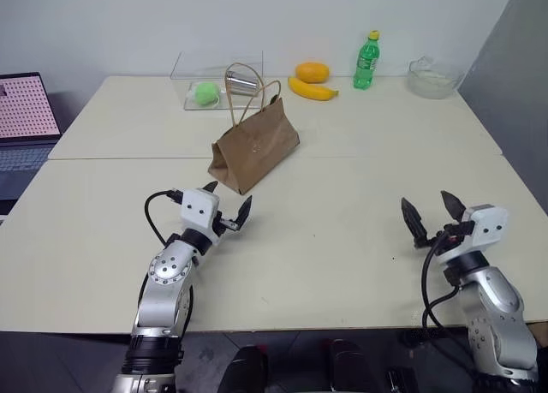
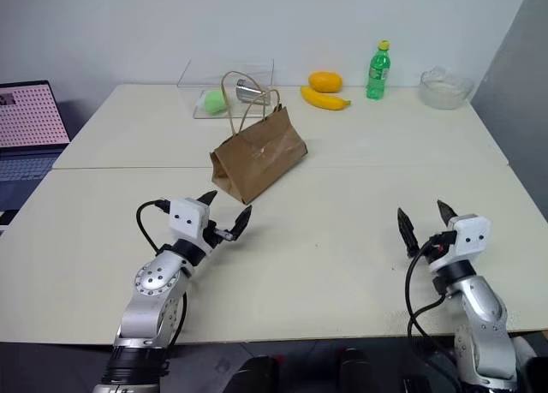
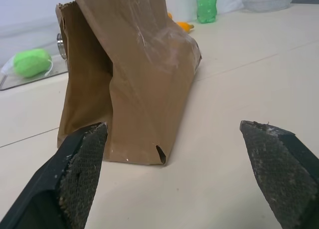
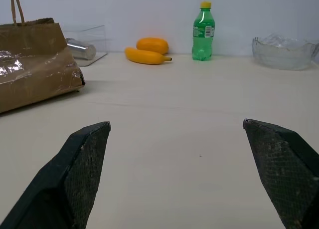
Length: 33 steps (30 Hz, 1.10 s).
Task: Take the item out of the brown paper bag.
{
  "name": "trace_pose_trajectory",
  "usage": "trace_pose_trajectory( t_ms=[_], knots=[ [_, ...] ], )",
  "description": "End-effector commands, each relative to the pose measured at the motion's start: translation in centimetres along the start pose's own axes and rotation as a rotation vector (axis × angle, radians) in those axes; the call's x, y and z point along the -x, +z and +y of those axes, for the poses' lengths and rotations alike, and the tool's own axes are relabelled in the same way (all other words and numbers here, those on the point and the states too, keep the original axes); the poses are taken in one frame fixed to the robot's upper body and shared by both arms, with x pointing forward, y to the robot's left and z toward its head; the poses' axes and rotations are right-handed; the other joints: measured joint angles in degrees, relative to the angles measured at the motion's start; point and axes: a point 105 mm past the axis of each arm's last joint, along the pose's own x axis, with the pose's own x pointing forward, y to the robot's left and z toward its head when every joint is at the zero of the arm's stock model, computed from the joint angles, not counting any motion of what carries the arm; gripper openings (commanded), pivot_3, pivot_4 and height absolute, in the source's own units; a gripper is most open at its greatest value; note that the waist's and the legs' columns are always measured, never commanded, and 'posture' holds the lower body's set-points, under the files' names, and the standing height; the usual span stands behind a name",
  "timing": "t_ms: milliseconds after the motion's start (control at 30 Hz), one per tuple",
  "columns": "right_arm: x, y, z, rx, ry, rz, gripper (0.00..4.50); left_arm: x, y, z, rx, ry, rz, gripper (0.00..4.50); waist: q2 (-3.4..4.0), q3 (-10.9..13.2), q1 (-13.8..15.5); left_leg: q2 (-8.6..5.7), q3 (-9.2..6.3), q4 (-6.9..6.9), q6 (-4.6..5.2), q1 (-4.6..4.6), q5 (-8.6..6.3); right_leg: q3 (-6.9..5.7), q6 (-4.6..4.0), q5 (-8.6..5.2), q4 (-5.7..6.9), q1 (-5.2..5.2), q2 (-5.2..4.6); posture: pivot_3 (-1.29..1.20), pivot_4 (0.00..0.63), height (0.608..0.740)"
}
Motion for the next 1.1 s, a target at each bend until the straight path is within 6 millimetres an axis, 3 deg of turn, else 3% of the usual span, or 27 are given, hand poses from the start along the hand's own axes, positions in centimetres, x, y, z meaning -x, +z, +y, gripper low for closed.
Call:
trace_pose_trajectory(
  t_ms=[33,367,733,900,1100],
  knots=[
    [0.3,0.9,0.5,0.026,0.025,-0.04,4.5,0.2,1.7,0.0,-0.017,-0.025,-0.082,4.47,0.0,0.0,0.0,0.0,0.01,0.0,0.0,0.0,0.0,0.01,0.0,0.0,0.0,0.0,0.0,0.0,0.15,0.74],
    [0.8,0.7,1.7,0.038,0.072,-0.022,4.5,0.6,1.5,0.3,-0.041,-0.005,-0.066,4.47,0.0,0.0,-0.01,0.0,-0.01,0.01,0.0,0.01,0.0,0.0,0.01,0.0,0.0,0.01,0.0,0.0,0.15,0.74],
    [0.9,0.7,3.6,0.069,0.157,-0.03,4.5,1.5,4.0,0.7,0.028,-0.065,-0.188,4.47,0.01,0.0,-0.04,0.02,0.0,0.01,0.0,0.02,0.0,0.0,0.0,0.0,0.0,0.01,0.0,0.0,0.15,0.74],
    [0.5,1.8,5.5,0.062,0.261,-0.047,4.5,1.2,5.5,1.1,0.076,-0.114,-0.208,4.47,0.0,0.0,-0.03,0.02,-0.01,0.01,0.0,0.02,0.0,0.0,0.01,-0.01,0.0,0.01,0.0,0.0,0.15,0.74],
    [-0.4,4.3,7.9,0.0,0.4,-0.07,4.5,-0.6,7.2,2.7,0.104,-0.163,-0.155,4.47,-0.02,0.01,-0.06,0.02,-0.04,0.03,0.0,0.01,0.0,-0.03,0.01,-0.01,0.02,0.02,0.02,0.0,0.15,0.74]
  ],
)
